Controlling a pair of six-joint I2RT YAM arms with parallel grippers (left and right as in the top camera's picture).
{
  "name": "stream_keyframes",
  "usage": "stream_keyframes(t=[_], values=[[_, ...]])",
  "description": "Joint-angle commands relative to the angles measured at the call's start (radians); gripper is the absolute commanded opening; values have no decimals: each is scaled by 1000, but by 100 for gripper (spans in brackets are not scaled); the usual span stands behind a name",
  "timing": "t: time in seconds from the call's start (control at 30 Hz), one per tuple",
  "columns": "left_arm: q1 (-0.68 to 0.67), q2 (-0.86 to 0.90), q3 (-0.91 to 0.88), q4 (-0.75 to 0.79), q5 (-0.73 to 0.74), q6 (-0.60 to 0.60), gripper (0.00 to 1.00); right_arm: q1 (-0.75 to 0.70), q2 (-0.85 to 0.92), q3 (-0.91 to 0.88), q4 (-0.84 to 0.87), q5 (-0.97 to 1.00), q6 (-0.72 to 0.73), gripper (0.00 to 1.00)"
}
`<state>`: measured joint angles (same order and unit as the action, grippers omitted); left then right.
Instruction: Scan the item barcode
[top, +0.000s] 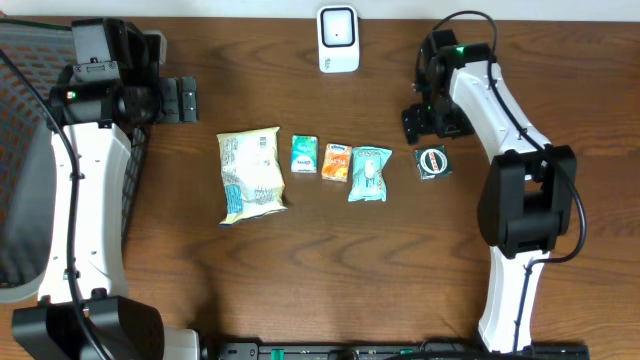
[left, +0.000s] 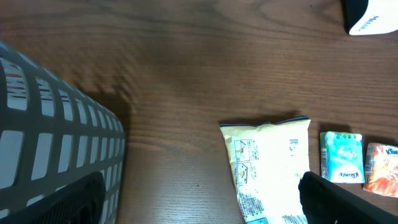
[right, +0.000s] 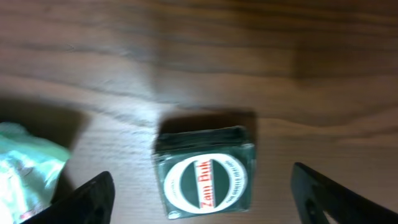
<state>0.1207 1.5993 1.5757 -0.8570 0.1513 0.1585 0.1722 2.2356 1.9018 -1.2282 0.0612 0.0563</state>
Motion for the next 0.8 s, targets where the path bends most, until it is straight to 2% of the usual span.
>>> stream_keyframes(t=[0.0,0.13,0.63,0.77], values=[[-2,2,12,-3,-5,13,97,-21,16,-6,4,44,18,81],[-2,2,12,-3,-5,13,98,-23,31,-7,6,-25,-40,80],[-2,2,12,-3,-5,13,98,-30,138,-10,5,-64,-51,84],[-2,2,12,-3,-6,13,98,-38,138,-10,6,-64,-51,78]])
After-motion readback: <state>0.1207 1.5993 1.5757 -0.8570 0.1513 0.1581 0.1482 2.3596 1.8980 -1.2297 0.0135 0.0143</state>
